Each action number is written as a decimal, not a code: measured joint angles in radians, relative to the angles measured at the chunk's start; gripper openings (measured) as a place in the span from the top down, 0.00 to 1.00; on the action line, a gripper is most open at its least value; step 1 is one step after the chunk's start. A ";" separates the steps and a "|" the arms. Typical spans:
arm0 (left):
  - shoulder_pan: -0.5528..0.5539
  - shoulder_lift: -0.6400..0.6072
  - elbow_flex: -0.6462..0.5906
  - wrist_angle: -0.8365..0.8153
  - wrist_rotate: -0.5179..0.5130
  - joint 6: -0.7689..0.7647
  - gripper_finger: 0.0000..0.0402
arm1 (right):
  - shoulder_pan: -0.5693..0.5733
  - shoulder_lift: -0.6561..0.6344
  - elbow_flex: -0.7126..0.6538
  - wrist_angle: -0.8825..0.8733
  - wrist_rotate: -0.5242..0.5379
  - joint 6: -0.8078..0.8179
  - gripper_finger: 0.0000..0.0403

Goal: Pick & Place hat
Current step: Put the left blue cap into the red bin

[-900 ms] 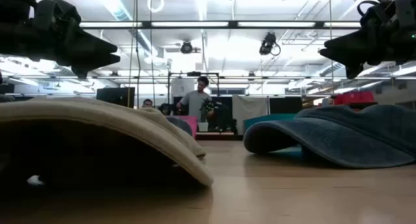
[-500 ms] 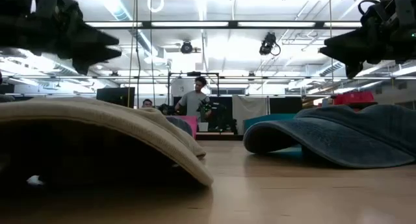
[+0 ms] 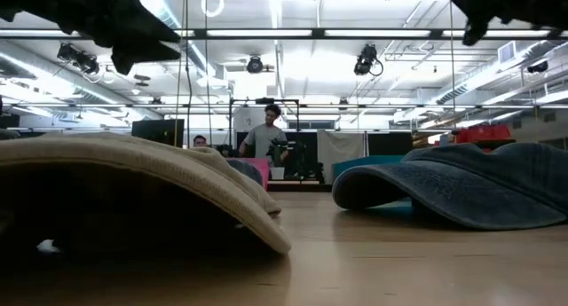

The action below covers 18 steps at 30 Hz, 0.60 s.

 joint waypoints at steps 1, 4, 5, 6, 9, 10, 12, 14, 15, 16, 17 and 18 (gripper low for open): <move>0.000 0.032 0.009 0.001 0.000 -0.008 0.52 | 0.000 0.053 0.041 -0.046 0.000 0.013 0.69; 0.000 0.108 0.033 0.001 0.000 0.013 0.52 | 0.003 0.227 0.161 -0.218 -0.004 0.086 0.69; 0.000 0.127 0.040 0.001 -0.003 0.016 0.52 | 0.007 0.284 0.201 -0.280 -0.015 0.112 0.69; 0.000 0.139 0.045 0.001 -0.016 0.017 0.52 | 0.014 0.337 0.237 -0.339 -0.035 0.134 0.69; 0.000 0.161 0.059 0.012 -0.076 0.007 0.52 | 0.051 0.492 0.338 -0.506 -0.127 0.237 0.69; 0.000 0.162 0.062 0.012 -0.088 -0.006 0.52 | 0.067 0.539 0.366 -0.540 -0.148 0.273 0.69; 0.000 0.162 0.066 0.014 -0.096 -0.009 0.52 | 0.106 0.624 0.410 -0.591 -0.174 0.319 0.69; 0.001 0.162 0.066 0.012 -0.091 -0.011 0.52 | 0.140 0.699 0.451 -0.607 -0.176 0.321 0.69; 0.006 0.168 0.066 0.012 -0.073 -0.022 0.52 | 0.152 0.730 0.469 -0.610 -0.176 0.314 0.69; 0.014 0.185 0.067 0.016 -0.039 -0.043 0.52 | 0.160 0.760 0.486 -0.608 -0.177 0.302 0.69; 0.023 0.205 0.067 0.017 -0.004 -0.069 0.52 | 0.166 0.787 0.503 -0.607 -0.176 0.288 0.69; 0.030 0.230 0.067 0.011 0.024 -0.086 0.52 | 0.169 0.810 0.516 -0.608 -0.172 0.274 0.69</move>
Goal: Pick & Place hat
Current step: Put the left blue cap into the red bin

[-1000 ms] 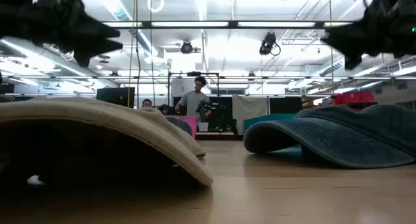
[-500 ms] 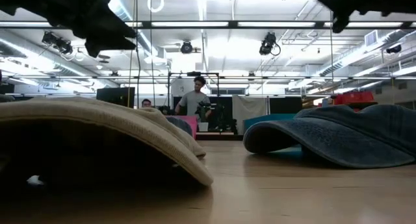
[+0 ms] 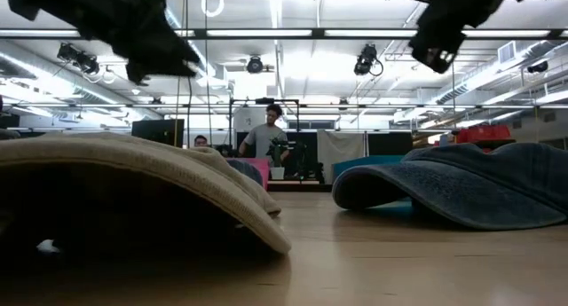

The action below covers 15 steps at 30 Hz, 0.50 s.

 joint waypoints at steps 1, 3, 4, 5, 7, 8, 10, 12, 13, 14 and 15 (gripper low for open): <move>0.006 0.026 -0.001 -0.004 0.017 -0.006 0.52 | 0.002 0.021 0.015 -0.001 0.011 -0.017 0.69; 0.019 0.080 -0.001 0.000 0.039 -0.002 0.52 | 0.003 0.054 0.039 0.004 0.046 -0.044 0.69; 0.027 0.109 -0.001 0.000 0.053 0.000 0.52 | 0.003 0.068 0.048 0.002 0.060 -0.057 0.69; 0.034 0.140 -0.001 0.002 0.069 0.000 0.52 | 0.003 0.081 0.056 0.002 0.070 -0.066 0.69; 0.044 0.202 -0.001 0.003 0.086 -0.013 0.52 | 0.003 0.102 0.063 0.002 0.077 -0.077 0.69; 0.049 0.233 0.000 0.007 0.092 -0.027 0.52 | 0.002 0.108 0.063 0.005 0.077 -0.076 0.69; 0.053 0.284 -0.001 0.007 0.098 -0.033 0.52 | 0.003 0.120 0.064 0.004 0.077 -0.076 0.69; 0.054 0.333 -0.001 0.017 0.099 -0.024 0.52 | 0.003 0.127 0.064 0.000 0.077 -0.076 0.69; 0.054 0.351 -0.001 0.015 0.099 -0.016 0.52 | 0.003 0.131 0.064 0.004 0.077 -0.076 0.69; 0.054 0.365 -0.001 0.017 0.096 -0.006 0.52 | 0.003 0.133 0.064 0.005 0.077 -0.077 0.69; 0.054 0.382 -0.001 0.033 0.094 -0.002 0.52 | 0.003 0.135 0.064 0.002 0.077 -0.079 0.69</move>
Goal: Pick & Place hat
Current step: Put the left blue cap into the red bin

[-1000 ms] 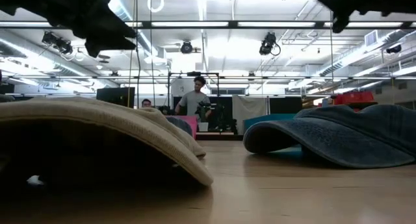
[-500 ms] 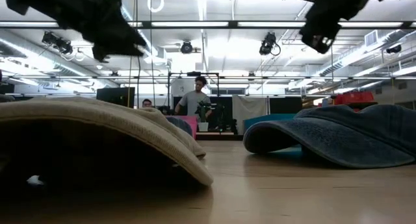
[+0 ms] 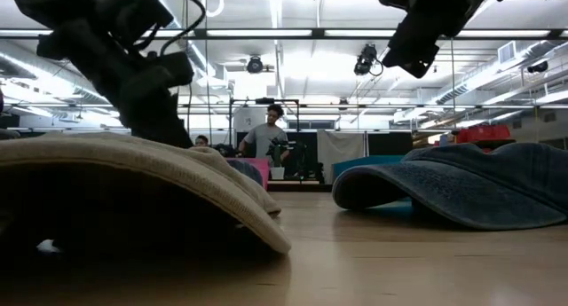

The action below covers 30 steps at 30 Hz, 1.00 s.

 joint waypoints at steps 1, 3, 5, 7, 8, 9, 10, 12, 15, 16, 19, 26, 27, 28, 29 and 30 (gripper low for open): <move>0.000 0.016 0.001 0.018 0.000 0.000 0.52 | 0.000 0.001 0.000 0.000 0.000 -0.006 0.69; 0.000 0.037 0.000 0.036 -0.001 0.000 0.52 | 0.000 0.004 0.000 0.001 0.000 -0.020 0.69; 0.000 0.064 0.001 0.075 -0.002 0.001 0.52 | 0.000 0.004 0.000 -0.002 0.000 -0.024 0.69; 0.000 0.083 0.001 0.080 -0.003 0.001 0.53 | 0.000 0.004 0.000 0.001 0.000 -0.025 0.69; 0.000 0.096 0.001 0.094 -0.003 0.001 0.54 | 0.000 0.004 0.000 0.000 0.000 -0.027 0.69; 0.000 0.105 0.002 0.098 -0.003 0.001 0.56 | 0.000 0.004 0.000 0.000 0.000 -0.029 0.69; 0.000 0.111 0.002 0.098 -0.003 0.000 0.59 | 0.000 0.004 0.000 0.002 0.000 -0.034 0.69; 0.000 0.124 0.003 0.105 0.011 0.001 0.67 | 0.000 0.004 0.000 0.000 0.000 -0.050 0.69; 0.000 0.124 0.003 0.106 0.022 0.000 0.84 | 0.000 0.004 0.000 0.002 0.001 -0.068 0.69; -0.001 0.123 0.003 0.106 0.023 0.000 0.90 | 0.000 0.004 0.000 0.002 0.002 -0.073 0.69; 0.000 0.095 0.002 0.104 0.023 -0.003 0.97 | 0.000 0.004 0.000 0.001 0.002 -0.076 0.69; 0.000 -0.034 0.084 0.008 0.012 -0.001 0.99 | 0.000 0.004 0.000 0.001 0.002 -0.077 0.69; 0.000 -0.051 0.101 -0.010 0.011 -0.004 0.98 | 0.000 0.004 0.000 0.000 0.002 -0.080 0.69; 0.000 -0.067 0.121 -0.024 0.011 -0.005 0.98 | 0.000 0.004 0.000 0.000 0.002 -0.085 0.69; 0.000 -0.087 0.139 -0.036 0.011 -0.004 0.98 | 0.000 0.004 0.000 0.001 0.001 -0.094 0.69; 0.000 -0.108 0.160 -0.052 0.006 -0.003 0.98 | 0.000 0.004 0.000 0.001 0.001 -0.099 0.69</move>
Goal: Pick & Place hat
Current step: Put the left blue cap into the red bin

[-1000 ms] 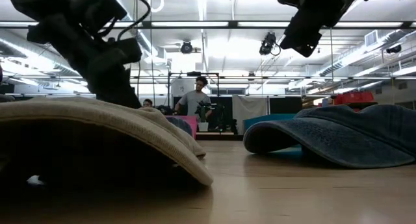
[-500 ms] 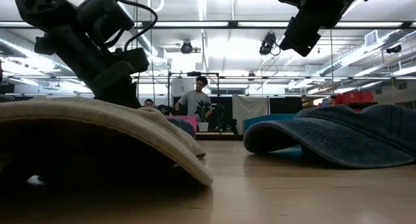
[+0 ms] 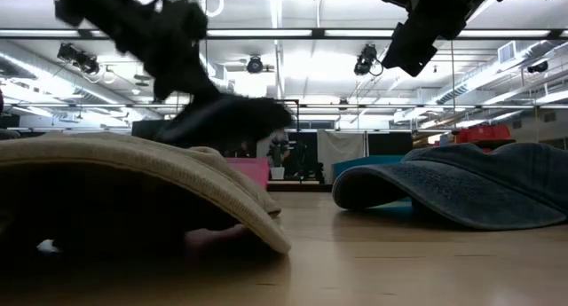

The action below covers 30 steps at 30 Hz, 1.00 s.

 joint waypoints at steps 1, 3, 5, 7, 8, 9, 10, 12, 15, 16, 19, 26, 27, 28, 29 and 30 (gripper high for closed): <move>0.000 -0.015 0.023 -0.019 -0.017 0.000 0.98 | 0.000 0.000 0.000 -0.001 0.000 -0.003 0.69; 0.005 -0.038 0.066 -0.079 -0.089 -0.003 0.98 | 0.000 0.000 0.000 0.003 -0.001 -0.003 0.69; 0.024 -0.053 0.108 -0.141 -0.180 -0.005 0.99 | 0.000 0.000 0.000 0.005 -0.001 -0.003 0.69; 0.058 -0.064 0.135 -0.165 -0.249 -0.018 0.98 | 0.000 0.000 0.000 0.008 -0.001 -0.003 0.69; 0.080 -0.065 0.143 -0.171 -0.266 -0.031 0.98 | 0.000 0.000 0.000 0.009 -0.001 -0.002 0.69; 0.107 -0.064 0.148 -0.176 -0.268 -0.045 0.98 | 0.000 0.000 0.000 0.009 -0.001 -0.002 0.69; 0.137 -0.063 0.150 -0.186 -0.267 -0.055 0.98 | 0.000 0.000 0.000 0.009 -0.001 -0.002 0.69; 0.201 -0.062 0.150 -0.202 -0.266 -0.093 0.98 | 0.000 0.000 0.000 0.009 -0.001 -0.002 0.69; 0.296 -0.031 0.150 -0.249 -0.291 -0.197 0.98 | 0.000 0.000 0.000 0.010 -0.001 -0.001 0.69; 0.324 -0.016 0.149 -0.269 -0.312 -0.223 0.98 | 0.000 0.000 0.000 0.009 -0.001 0.000 0.69; 0.398 0.038 0.150 -0.262 -0.344 -0.284 0.97 | 0.000 0.000 0.000 0.008 -0.001 0.001 0.69; 0.496 0.223 0.150 -0.157 -0.349 -0.338 0.96 | 0.000 0.000 0.000 0.008 -0.001 0.001 0.69; 0.502 0.251 0.150 -0.129 -0.348 -0.339 0.96 | 0.000 0.000 0.000 0.008 -0.001 0.001 0.69; 0.505 0.279 0.150 -0.105 -0.349 -0.339 0.96 | 0.000 0.000 0.000 0.008 -0.001 0.001 0.69; 0.506 0.306 0.150 -0.078 -0.348 -0.339 0.96 | 0.000 0.000 0.000 0.008 -0.001 0.001 0.69; 0.506 0.328 0.150 -0.065 -0.347 -0.339 0.96 | 0.000 0.000 0.000 0.008 -0.001 0.001 0.69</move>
